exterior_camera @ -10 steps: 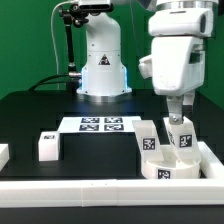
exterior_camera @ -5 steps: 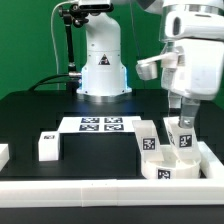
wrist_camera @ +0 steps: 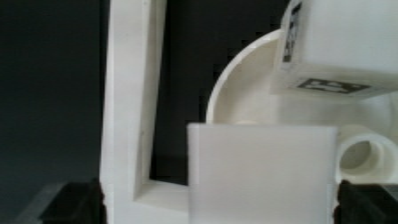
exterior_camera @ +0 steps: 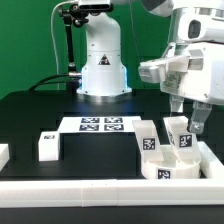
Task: Assemble stool
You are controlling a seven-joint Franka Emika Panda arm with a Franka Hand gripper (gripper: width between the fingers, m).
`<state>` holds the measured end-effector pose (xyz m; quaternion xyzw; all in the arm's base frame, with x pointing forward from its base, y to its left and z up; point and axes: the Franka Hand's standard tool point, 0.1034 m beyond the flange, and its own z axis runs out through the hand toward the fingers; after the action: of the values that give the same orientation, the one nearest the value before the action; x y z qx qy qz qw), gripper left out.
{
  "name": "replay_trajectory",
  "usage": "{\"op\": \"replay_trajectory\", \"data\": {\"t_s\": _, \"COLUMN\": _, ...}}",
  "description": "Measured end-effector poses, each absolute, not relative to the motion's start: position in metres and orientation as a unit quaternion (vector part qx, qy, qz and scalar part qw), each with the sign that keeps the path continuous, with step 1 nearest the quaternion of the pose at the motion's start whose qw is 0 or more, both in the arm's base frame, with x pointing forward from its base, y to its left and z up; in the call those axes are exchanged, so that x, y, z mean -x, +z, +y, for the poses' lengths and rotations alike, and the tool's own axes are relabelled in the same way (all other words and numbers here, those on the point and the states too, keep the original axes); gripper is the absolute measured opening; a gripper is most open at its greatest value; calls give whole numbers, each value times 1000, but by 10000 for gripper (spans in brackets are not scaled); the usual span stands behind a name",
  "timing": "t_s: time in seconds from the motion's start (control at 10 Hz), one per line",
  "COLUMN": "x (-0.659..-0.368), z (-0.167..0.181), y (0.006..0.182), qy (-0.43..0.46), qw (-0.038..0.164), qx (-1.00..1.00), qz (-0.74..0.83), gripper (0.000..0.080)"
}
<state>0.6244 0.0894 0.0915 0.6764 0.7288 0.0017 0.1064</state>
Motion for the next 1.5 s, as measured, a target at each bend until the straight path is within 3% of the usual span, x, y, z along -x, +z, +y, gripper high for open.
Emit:
{"op": "replay_trajectory", "data": {"t_s": 0.1, "x": -624, "z": 89, "y": 91, "qy": 0, "qw": 106, "qx": -678, "qz": 728, "gripper": 460}}
{"op": "replay_trajectory", "data": {"t_s": 0.2, "x": -624, "z": 88, "y": 91, "qy": 0, "qw": 106, "qx": -678, "qz": 727, "gripper": 460}}
{"op": "replay_trajectory", "data": {"t_s": 0.3, "x": -624, "z": 88, "y": 92, "qy": 1, "qw": 106, "qx": -678, "qz": 727, "gripper": 348}}
{"op": "replay_trajectory", "data": {"t_s": 0.6, "x": -624, "z": 88, "y": 92, "qy": 3, "qw": 106, "qx": -692, "qz": 714, "gripper": 348}}
{"op": "replay_trajectory", "data": {"t_s": 1.5, "x": -628, "z": 88, "y": 91, "qy": 31, "qw": 94, "qx": -897, "qz": 430, "gripper": 347}}
